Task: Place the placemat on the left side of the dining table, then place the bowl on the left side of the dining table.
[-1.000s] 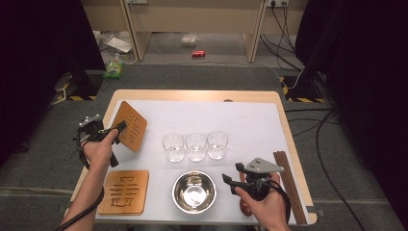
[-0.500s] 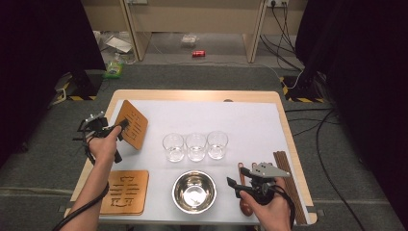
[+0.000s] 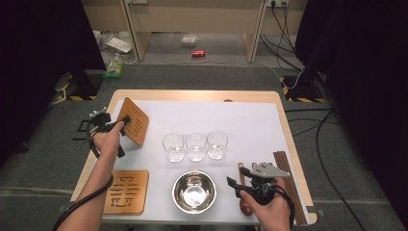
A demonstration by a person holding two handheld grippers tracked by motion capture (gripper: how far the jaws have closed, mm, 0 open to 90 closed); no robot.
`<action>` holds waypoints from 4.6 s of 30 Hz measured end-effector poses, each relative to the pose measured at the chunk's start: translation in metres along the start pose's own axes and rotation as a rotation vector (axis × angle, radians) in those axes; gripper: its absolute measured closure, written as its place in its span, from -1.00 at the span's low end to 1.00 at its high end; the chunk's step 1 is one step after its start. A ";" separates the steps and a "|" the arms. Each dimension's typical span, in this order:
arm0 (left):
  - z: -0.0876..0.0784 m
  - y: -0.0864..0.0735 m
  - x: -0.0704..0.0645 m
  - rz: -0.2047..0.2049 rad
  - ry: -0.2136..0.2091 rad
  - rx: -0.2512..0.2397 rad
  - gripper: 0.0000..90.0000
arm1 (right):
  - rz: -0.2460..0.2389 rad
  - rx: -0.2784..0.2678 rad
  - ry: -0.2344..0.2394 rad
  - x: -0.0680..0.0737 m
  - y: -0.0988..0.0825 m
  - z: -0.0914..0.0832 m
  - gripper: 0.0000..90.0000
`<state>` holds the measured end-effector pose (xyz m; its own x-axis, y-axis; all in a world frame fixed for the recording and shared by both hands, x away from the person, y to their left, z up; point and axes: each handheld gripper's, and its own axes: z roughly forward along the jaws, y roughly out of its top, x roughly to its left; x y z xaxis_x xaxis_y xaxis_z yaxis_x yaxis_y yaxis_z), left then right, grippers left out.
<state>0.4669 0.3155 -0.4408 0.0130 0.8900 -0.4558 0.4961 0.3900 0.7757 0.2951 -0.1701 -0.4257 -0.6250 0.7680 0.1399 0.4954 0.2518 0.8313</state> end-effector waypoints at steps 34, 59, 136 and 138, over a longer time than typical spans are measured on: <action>0.014 -0.002 0.022 0.018 0.077 0.091 0.37 | 0.002 0.001 0.008 0.001 0.000 0.001 -0.15; -0.031 -0.025 0.055 0.173 0.123 0.220 0.57 | 0.016 0.039 0.007 0.003 0.001 0.002 0.08; -0.060 -0.047 0.007 0.208 0.009 0.207 0.00 | 0.072 0.026 -0.035 -0.018 -0.006 -0.001 0.05; -0.060 -0.049 0.006 0.212 0.007 0.210 0.00 | 0.079 0.026 -0.038 -0.020 -0.005 -0.002 0.05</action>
<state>0.3904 0.3154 -0.4555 0.1297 0.9482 -0.2898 0.6520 0.1386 0.7454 0.3040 -0.1880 -0.4321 -0.5602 0.8077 0.1836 0.5584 0.2046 0.8039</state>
